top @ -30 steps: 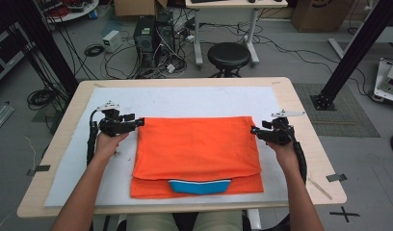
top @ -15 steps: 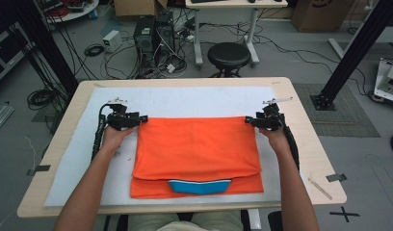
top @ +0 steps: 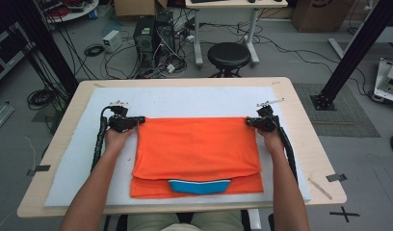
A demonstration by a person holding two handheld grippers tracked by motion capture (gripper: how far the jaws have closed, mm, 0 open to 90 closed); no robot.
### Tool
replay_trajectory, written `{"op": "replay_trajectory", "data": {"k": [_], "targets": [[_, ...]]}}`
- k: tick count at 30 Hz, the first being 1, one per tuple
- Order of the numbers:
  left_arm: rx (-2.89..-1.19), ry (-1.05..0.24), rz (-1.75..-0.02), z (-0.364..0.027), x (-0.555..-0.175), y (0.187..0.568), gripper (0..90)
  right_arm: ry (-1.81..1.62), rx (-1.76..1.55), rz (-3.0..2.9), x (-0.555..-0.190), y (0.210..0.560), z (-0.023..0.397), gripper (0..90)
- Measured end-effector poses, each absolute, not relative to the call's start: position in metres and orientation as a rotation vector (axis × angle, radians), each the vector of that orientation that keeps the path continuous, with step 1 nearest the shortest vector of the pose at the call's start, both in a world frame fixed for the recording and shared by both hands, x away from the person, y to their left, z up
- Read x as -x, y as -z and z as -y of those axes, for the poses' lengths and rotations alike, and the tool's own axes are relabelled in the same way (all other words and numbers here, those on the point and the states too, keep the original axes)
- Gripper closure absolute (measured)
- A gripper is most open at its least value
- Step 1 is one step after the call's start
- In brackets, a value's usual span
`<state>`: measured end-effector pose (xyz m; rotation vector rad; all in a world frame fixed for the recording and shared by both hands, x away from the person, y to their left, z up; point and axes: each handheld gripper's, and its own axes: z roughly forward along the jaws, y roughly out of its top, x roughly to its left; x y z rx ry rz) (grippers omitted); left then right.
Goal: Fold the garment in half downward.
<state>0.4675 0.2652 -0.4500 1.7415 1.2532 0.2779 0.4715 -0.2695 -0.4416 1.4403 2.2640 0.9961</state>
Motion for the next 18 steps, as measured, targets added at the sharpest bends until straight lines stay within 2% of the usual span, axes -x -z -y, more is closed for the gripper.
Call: {"op": "replay_trajectory", "data": {"k": [6,11,15,16,18], "targets": [[-1.620,-0.368,-1.262,-0.266,-0.472,0.440,86.5,-1.084,-1.471,-2.050,-0.474,0.436,0.278,89.1],[-1.532,-0.428,-1.255,-0.267,-0.476,0.445,86.4,-1.092,-1.376,-1.899,-0.477,0.425,0.271,88.8],[-1.511,-0.463,-1.265,-0.263,-0.478,0.450,84.9,-1.016,-1.344,-1.888,-0.483,0.430,0.263,87.5],[-1.507,-0.459,-1.283,-0.263,-0.478,0.450,77.4,-0.994,-1.367,-1.890,-0.484,0.434,0.262,84.3],[-1.511,-0.445,-1.312,-0.266,-0.477,0.450,62.6,-1.010,-1.431,-1.877,-0.483,0.437,0.262,68.1]]}}
